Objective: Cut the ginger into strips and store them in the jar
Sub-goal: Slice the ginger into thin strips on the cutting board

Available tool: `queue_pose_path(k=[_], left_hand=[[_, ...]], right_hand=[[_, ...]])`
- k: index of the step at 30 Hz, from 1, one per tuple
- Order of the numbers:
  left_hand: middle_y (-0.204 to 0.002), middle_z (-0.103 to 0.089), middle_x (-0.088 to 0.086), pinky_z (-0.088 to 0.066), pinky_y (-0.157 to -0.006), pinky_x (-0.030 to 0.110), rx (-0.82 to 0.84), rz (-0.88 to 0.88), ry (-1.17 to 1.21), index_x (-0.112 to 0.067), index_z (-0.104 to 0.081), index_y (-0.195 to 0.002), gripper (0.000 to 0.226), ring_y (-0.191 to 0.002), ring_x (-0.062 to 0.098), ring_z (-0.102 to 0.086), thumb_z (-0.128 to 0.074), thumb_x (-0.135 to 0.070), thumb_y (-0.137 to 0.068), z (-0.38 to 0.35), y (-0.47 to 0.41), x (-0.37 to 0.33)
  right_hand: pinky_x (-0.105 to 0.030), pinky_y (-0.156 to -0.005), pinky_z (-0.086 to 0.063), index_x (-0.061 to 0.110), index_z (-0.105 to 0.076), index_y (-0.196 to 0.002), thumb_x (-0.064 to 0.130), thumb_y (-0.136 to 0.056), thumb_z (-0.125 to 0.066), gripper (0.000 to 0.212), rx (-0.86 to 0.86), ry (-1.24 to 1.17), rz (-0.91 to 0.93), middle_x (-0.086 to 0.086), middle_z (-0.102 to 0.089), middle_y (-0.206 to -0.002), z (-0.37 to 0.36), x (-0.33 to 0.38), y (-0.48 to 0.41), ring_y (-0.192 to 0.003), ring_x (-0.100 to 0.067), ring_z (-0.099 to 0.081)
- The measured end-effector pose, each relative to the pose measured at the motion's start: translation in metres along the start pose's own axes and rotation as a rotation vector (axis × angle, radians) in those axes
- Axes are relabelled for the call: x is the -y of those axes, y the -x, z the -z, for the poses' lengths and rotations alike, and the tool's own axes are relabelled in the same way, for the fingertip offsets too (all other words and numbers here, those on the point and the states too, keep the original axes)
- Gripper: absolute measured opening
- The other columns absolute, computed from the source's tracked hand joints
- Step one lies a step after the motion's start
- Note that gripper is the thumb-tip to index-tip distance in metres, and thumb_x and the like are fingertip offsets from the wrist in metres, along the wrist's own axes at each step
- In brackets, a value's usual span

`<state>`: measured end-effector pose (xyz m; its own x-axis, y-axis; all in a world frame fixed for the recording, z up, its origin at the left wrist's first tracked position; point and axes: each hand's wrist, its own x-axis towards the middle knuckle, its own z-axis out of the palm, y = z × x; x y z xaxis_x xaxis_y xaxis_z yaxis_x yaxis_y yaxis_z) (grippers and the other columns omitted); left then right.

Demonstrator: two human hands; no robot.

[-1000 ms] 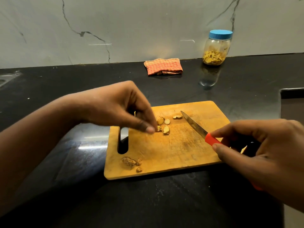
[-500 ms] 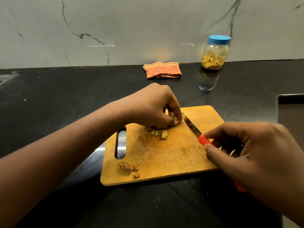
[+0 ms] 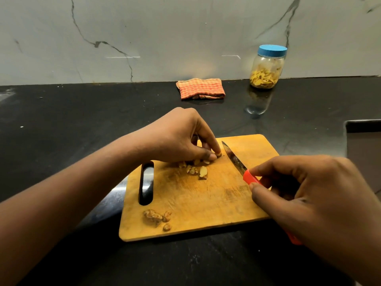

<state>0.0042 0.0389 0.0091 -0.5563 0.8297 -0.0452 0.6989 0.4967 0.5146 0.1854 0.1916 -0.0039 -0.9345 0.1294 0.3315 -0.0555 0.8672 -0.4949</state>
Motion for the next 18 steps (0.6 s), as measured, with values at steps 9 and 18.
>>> queue_pose_path(k=[9,18], left_hand=[[-0.083,-0.073,-0.016,-0.053,-0.07,0.023,-0.09,0.0,0.031,-0.032,-0.078,-0.097,0.019,-0.085,0.001,-0.064,-0.078,-0.036,-0.078,-0.006,0.002,-0.001],[-0.076,-0.075,-0.009,-0.048,-0.053,0.009,-0.16,0.076,0.165,-0.024,-0.081,-0.09,0.01,-0.069,0.002,-0.067,-0.08,-0.029,-0.08,-0.017,0.001,-0.013]], right_hand=[[0.003,-0.055,-0.037,0.032,-0.075,-0.087,0.041,-0.071,-0.066,0.02,0.016,-0.034,0.011,0.02,-0.063,-0.065,-0.003,0.0,-0.007,-0.076,0.009,-0.058],[0.0,-0.053,-0.04,0.03,-0.075,-0.086,0.04,-0.071,-0.067,0.02,-0.001,-0.04,0.004,0.017,-0.063,-0.063,-0.009,-0.005,-0.007,-0.073,0.003,-0.06]])
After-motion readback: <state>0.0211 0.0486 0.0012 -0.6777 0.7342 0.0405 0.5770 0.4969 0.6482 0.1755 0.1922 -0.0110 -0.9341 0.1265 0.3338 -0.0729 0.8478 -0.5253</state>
